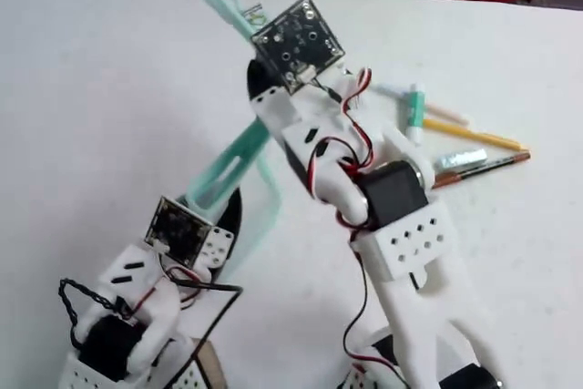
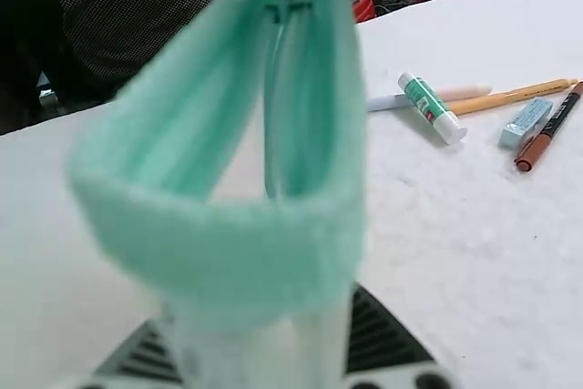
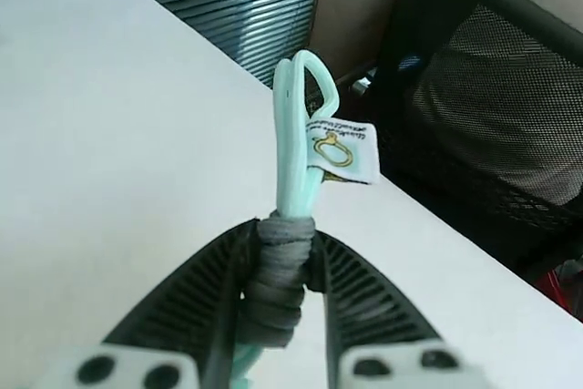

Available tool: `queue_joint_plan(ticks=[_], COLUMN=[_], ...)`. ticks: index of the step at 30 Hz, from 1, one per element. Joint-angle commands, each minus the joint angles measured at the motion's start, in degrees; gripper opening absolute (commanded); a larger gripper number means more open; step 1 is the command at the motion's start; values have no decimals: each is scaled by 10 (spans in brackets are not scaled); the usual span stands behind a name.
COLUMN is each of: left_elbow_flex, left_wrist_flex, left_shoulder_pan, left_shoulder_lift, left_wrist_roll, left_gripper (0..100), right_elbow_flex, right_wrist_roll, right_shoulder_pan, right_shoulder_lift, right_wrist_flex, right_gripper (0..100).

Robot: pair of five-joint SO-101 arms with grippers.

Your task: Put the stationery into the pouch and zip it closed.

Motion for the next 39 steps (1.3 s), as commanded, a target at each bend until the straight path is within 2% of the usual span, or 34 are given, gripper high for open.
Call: queue_joint_plan(ticks=[1, 14, 20, 22, 24, 26, 28, 31, 33, 37, 39], left_elbow_flex=[3, 3, 4, 4, 13, 35, 54, 58, 47, 13, 1], left_wrist_flex=[2, 2, -2, -5, -33, -73, -103, -127, -135, -164, -170], left_shoulder_pan=[1, 1, 1, 2, 0, -2, -2, -2, -2, -2, 0], left_shoulder_lift=[2, 2, 2, 2, 2, 2, 2, 2, 2, 4, 4], left_wrist_roll=[2, 2, 2, 4, 5, 6, 6, 7, 7, 7, 7], left_gripper=[31, 31, 31, 31, 31, 31, 31, 31, 31, 31, 31], right_elbow_flex=[33, 49, 49, 40, 32, 21, 15, 15, 16, 25, 56], right_wrist_roll=[-3, -6, -25, -80, -130, -137, -120, -106, -106, -114, -142], right_shoulder_pan=[29, 65, 46, 41, 38, 27, 19, 22, 44, 135, 175], right_shoulder_lift=[-12, -14, -25, -55, -91, -131, -170, -230, -262, -282, -267], right_wrist_flex=[-73, -122, -103, -72, -42, -15, 11, 34, 51, 98, 122], right_gripper=[19, 19, 32, 106, 231, 333, 348, 308, 289, 283, 283])
